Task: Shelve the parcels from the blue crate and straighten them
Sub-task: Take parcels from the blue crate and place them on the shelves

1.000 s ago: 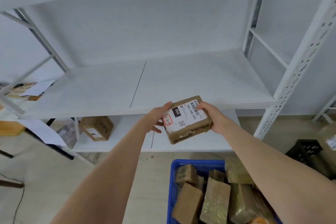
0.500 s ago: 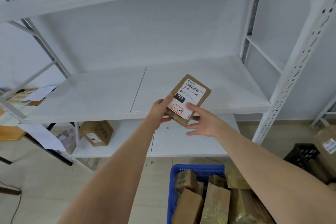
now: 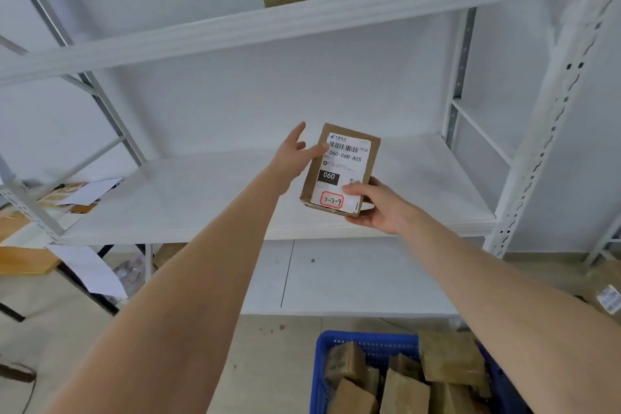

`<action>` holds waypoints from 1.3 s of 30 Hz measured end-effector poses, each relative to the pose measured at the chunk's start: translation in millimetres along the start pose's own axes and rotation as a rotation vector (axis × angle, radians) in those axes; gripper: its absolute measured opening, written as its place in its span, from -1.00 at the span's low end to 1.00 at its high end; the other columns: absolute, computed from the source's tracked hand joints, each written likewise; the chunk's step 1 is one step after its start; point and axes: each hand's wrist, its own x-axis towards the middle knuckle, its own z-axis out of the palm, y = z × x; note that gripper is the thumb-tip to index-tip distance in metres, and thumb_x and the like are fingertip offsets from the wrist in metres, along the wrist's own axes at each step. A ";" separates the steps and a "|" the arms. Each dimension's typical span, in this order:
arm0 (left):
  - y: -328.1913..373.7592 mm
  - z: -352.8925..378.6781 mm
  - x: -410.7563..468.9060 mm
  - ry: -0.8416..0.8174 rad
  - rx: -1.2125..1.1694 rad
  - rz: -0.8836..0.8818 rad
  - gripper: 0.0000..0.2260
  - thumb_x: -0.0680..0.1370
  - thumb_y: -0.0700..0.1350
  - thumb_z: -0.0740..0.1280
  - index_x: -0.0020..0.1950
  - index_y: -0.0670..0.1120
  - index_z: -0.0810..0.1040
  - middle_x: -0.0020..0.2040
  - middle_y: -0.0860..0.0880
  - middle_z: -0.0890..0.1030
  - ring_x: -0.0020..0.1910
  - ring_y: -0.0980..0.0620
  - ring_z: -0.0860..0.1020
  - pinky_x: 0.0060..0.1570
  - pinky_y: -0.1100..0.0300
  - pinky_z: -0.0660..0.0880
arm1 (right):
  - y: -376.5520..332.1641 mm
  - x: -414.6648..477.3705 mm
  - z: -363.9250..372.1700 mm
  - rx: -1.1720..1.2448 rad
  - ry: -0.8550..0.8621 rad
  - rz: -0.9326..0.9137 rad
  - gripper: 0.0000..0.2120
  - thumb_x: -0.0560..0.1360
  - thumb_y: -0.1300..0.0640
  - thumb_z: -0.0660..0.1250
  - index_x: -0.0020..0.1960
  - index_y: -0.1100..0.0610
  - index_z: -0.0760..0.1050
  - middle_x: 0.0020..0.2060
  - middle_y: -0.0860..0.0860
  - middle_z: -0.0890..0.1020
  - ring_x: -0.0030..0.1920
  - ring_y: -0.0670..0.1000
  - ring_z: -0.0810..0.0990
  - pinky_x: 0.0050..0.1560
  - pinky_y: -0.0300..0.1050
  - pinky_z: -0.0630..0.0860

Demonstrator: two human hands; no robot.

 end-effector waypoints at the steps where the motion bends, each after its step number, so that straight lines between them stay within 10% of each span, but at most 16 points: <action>1: 12.4 -0.7 0.0 -0.017 0.021 0.033 -0.29 0.50 -0.01 0.41 0.54 0.14 0.09 0.49 -0.13 0.26 0.45 -0.09 0.27 0.23 -0.02 0.32 | -7.7 -3.8 -0.3 -0.022 -0.004 -0.017 -0.55 0.43 0.24 0.45 0.26 0.00 0.44 0.08 0.12 0.62 0.08 0.23 0.63 0.08 0.08 0.60; 11: 157.2 -1.0 -11.2 -0.068 0.125 0.308 -0.56 0.50 -0.27 0.39 0.35 -0.06 0.43 0.12 -0.15 0.60 -0.04 -0.06 0.61 -0.05 0.02 0.60 | -128.4 -53.1 -11.6 -0.177 0.078 -0.358 -0.39 0.41 0.27 0.45 0.36 -0.12 0.39 -0.01 -0.03 0.67 0.03 0.08 0.66 0.15 0.06 0.57; 28: 325.6 8.7 36.2 0.106 0.079 0.779 -0.66 0.51 -0.25 0.38 0.27 -0.06 0.48 0.22 -0.09 0.51 0.02 -0.07 0.60 -0.25 0.21 0.59 | -312.1 -73.6 -20.1 -0.297 0.277 -0.878 -0.43 0.44 0.36 0.39 0.39 0.03 0.41 0.05 -0.01 0.63 -0.13 -0.08 0.64 -0.35 -0.27 0.57; 39: 332.0 29.5 99.4 0.124 0.062 0.779 -0.69 0.56 -0.29 0.30 0.29 -0.11 0.48 0.22 -0.14 0.50 0.09 -0.14 0.55 -0.05 -0.02 0.60 | -337.4 -20.4 -36.6 -0.467 0.470 -0.961 -0.50 0.46 0.39 0.32 0.33 0.04 0.46 0.01 0.00 0.62 0.10 0.05 0.58 0.10 -0.08 0.54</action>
